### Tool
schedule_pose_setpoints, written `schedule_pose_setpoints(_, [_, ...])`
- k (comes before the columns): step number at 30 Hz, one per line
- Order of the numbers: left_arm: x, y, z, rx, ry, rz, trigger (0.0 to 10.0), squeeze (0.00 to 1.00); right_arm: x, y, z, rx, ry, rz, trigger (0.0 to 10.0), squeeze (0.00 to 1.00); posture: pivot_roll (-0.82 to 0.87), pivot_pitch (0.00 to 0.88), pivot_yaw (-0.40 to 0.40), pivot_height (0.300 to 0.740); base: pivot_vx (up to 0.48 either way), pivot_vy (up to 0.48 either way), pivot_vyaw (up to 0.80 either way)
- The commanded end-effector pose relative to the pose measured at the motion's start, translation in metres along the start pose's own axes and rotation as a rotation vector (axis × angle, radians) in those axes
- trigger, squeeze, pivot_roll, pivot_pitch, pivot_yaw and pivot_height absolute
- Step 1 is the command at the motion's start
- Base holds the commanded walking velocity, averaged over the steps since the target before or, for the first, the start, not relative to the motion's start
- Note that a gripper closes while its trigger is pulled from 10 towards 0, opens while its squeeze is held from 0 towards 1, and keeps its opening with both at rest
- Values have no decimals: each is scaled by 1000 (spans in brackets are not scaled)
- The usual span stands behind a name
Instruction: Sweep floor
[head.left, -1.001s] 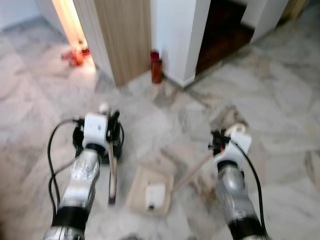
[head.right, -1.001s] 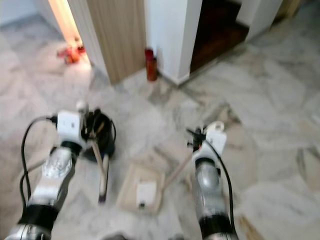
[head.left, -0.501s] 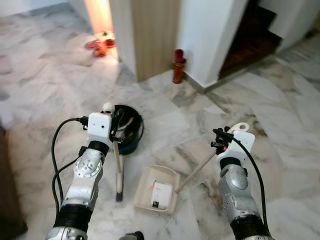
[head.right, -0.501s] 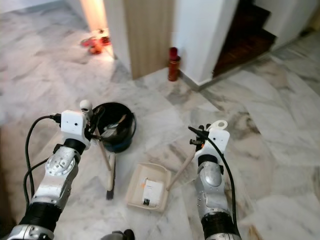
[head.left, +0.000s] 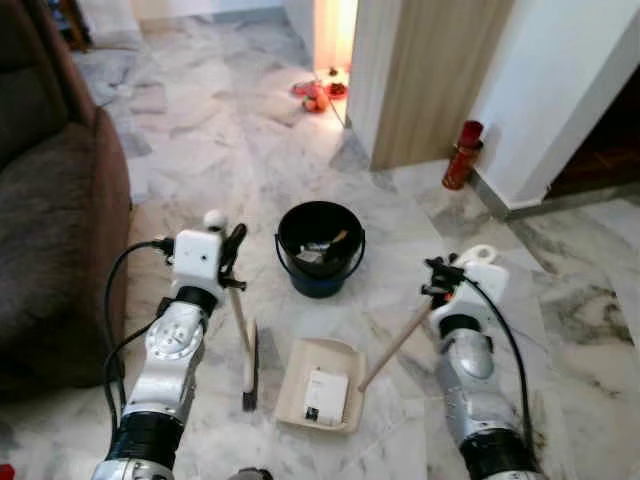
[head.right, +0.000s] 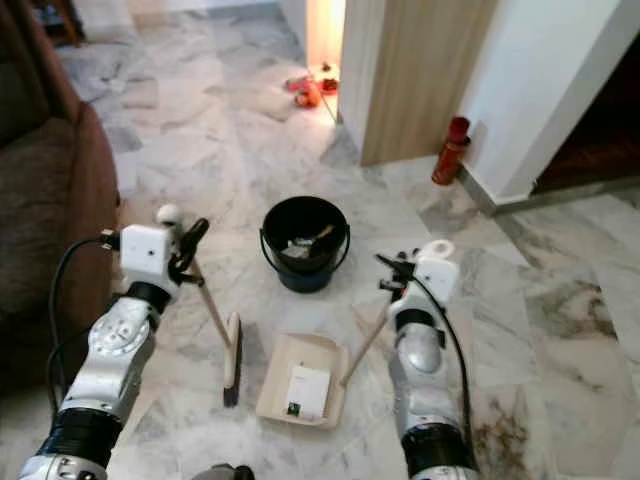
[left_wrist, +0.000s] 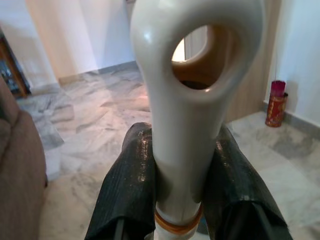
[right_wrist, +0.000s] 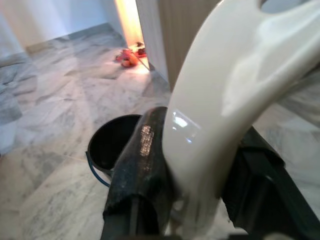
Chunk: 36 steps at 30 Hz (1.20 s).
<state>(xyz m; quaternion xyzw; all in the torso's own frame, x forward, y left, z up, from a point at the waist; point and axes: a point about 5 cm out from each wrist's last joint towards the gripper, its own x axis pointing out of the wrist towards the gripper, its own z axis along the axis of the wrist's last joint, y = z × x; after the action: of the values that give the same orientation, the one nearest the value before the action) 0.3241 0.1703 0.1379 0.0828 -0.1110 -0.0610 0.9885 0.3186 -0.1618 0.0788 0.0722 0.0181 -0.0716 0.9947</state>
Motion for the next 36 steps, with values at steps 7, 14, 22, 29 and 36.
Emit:
schedule_pose_setpoints(7, [4, -2, 7, 13, -27, -8, 10000, 0, 2, -5, 5, 26, -24, -27, 10000, 0, -41, 120, -25, 740, 0, 0, 0])
schedule_pose_setpoints(14, [4, -1, 8, 17, -25, -6, 10000, 0, 3, -8, 6, 49, -19, -50, 10000, 0, -41, 121, -25, 740, 35, 0, 0])
schedule_pose_setpoints(22, [4, -1, 8, 17, -25, -3, 10000, 0, 3, -8, 6, 49, -17, -48, 10000, 0, -38, 122, -26, 740, 248, 0, -538])
schedule_pose_setpoints(29, [4, -1, 8, 17, -26, -2, 10000, 0, 3, -6, 6, 42, -23, -40, 10000, 0, -36, 123, -28, 740, 250, 0, 0])
schedule_pose_setpoints(36, [4, 0, 8, 18, -25, -1, 10000, 0, 3, -6, 6, 39, -24, -37, 10000, 0, -36, 123, -28, 740, 250, 0, 0])
